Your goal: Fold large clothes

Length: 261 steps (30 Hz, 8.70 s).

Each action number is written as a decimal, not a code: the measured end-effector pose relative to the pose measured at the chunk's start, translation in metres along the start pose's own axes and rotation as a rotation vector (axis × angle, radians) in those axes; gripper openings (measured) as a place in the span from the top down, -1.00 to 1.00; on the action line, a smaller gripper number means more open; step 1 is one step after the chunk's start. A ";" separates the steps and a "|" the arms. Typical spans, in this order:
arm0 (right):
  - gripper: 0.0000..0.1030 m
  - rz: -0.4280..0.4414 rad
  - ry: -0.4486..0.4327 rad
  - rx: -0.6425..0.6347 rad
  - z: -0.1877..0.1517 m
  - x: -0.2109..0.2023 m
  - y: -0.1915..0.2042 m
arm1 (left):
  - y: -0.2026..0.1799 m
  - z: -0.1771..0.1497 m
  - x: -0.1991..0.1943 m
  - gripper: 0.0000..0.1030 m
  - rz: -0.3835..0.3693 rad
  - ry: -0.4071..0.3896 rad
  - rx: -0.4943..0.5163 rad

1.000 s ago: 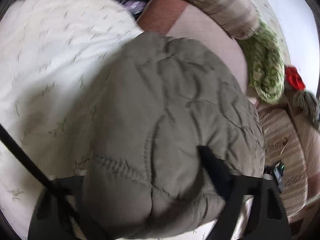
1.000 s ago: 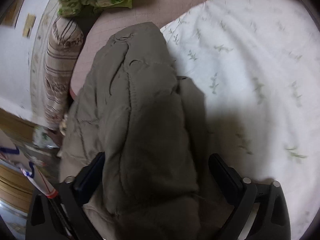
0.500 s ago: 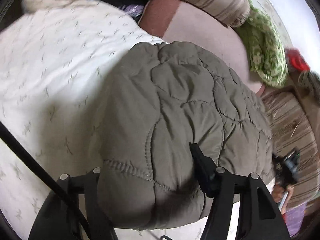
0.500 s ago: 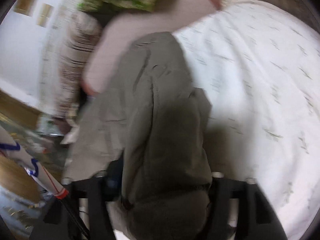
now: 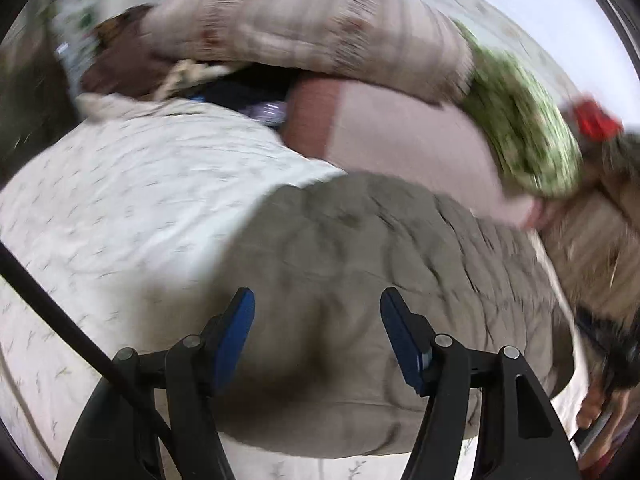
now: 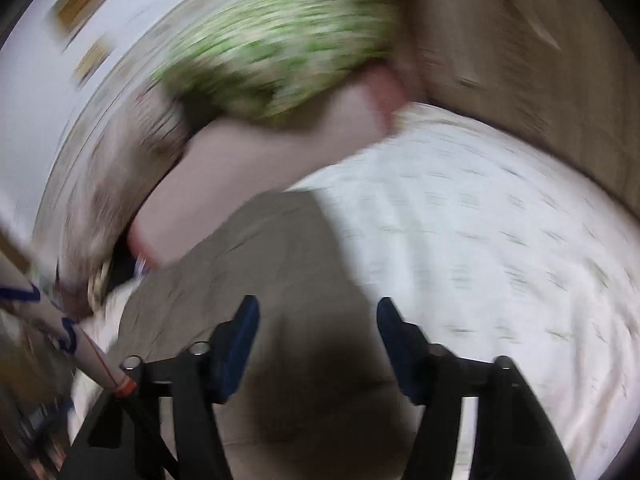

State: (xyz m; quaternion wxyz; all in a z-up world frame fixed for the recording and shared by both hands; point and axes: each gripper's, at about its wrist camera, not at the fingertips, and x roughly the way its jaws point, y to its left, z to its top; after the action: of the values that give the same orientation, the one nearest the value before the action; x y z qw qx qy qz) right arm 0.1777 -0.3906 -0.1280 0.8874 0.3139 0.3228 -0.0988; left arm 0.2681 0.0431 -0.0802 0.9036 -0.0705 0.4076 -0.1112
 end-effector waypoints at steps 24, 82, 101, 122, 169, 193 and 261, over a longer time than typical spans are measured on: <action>-0.38 -0.130 0.066 -0.350 -0.053 0.062 0.075 | -0.027 -0.040 0.051 -0.54 0.239 0.013 0.187; -0.66 -0.336 -0.057 -0.203 -0.153 -0.112 0.039 | -0.045 -0.057 -0.107 -0.88 0.353 -0.399 0.112; -0.67 -0.274 -0.170 -0.286 -0.204 -0.231 0.066 | -0.059 -0.168 -0.253 -0.88 0.196 -0.400 0.130; -0.69 -0.218 -0.045 -0.306 -0.236 -0.219 0.066 | -0.087 -0.217 -0.238 -0.88 0.159 -0.142 0.192; -0.73 -0.330 -0.016 -0.421 -0.248 -0.199 0.084 | -0.091 -0.223 -0.192 -0.88 0.138 -0.089 0.217; -0.76 -0.260 0.056 -0.475 -0.257 -0.180 0.114 | -0.069 -0.227 -0.196 -0.88 0.245 -0.038 0.174; -0.77 -0.282 0.050 -0.459 -0.258 -0.189 0.110 | -0.074 -0.238 -0.195 -0.88 0.216 0.014 0.185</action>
State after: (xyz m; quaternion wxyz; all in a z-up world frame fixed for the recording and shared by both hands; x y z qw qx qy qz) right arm -0.0585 -0.1493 -0.1070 0.9045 0.0588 0.3993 -0.1378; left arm -0.0469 0.0134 -0.0796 0.9101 0.0582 0.4071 -0.0507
